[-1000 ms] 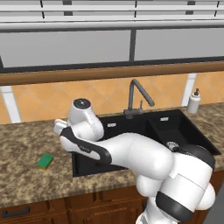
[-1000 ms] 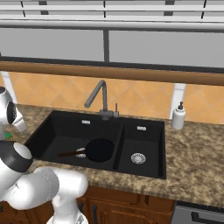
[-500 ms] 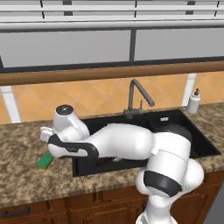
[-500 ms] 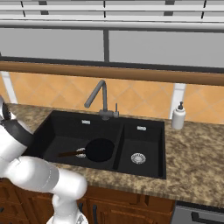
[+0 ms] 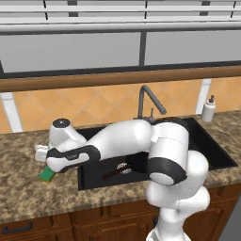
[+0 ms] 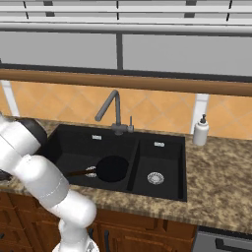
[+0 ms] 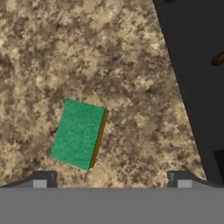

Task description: Pick the pan and sponge and place them into the sink. Then turn on the water.

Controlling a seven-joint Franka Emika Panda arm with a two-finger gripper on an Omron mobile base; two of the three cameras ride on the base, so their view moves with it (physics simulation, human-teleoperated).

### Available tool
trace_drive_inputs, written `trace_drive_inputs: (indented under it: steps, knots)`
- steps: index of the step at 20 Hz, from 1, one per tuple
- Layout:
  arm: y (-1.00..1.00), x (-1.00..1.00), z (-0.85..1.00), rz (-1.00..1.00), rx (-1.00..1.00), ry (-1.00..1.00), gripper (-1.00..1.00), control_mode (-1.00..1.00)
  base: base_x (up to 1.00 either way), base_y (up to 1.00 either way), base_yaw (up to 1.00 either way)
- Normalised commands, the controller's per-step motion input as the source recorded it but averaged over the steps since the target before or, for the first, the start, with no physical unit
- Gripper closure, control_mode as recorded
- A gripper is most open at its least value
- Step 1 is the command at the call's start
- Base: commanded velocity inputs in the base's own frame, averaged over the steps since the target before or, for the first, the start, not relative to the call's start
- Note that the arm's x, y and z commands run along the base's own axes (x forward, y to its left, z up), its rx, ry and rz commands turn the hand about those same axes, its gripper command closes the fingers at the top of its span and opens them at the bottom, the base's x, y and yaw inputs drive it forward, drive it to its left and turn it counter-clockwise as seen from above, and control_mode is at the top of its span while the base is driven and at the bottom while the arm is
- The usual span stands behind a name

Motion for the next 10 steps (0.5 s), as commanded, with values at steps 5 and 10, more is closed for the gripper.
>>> trace_drive_inputs:
  steps: [5,10]
  knots:
    - [0.30,0.06,-0.25,0.00,-0.05,0.16,-1.00,-1.00,0.00,0.00,0.00]
    - [0.40,0.19,-0.09,0.00,-0.14,0.05,-1.00,-1.00,0.00,0.00,0.00]
